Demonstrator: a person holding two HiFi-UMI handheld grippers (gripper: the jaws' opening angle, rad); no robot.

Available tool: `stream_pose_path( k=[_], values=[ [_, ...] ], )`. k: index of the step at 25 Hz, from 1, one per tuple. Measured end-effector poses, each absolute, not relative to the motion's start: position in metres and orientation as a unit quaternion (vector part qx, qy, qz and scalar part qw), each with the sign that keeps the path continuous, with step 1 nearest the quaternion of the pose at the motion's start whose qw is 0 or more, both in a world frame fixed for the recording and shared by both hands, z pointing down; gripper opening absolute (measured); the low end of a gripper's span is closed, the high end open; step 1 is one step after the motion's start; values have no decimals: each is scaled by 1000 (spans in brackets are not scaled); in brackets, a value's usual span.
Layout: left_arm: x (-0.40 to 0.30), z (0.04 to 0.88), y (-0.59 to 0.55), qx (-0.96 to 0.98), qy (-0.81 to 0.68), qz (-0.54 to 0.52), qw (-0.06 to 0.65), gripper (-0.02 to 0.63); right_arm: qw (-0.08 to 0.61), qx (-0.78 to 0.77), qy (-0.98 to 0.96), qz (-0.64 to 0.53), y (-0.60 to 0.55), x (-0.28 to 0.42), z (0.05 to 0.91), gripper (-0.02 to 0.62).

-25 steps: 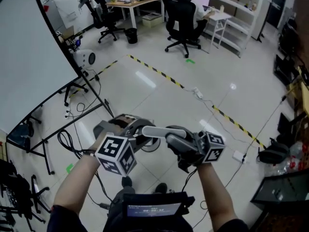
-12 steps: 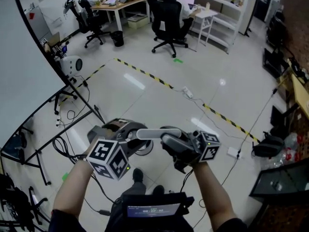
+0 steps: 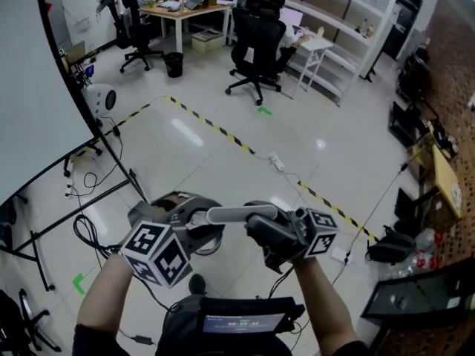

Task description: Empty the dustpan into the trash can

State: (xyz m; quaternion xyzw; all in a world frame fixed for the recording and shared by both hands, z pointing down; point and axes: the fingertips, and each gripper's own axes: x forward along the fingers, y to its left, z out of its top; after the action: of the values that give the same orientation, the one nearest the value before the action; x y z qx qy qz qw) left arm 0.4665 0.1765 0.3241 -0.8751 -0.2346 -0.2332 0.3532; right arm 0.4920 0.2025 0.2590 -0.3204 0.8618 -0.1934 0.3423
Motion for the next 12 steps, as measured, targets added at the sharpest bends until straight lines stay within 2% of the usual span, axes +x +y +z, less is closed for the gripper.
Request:
stream_pose_path(
  k=[12],
  values=[
    [438, 299, 77, -919, -184, -164, 309, 132, 345, -309, 862, -205, 96, 460, 230, 129]
  ],
)
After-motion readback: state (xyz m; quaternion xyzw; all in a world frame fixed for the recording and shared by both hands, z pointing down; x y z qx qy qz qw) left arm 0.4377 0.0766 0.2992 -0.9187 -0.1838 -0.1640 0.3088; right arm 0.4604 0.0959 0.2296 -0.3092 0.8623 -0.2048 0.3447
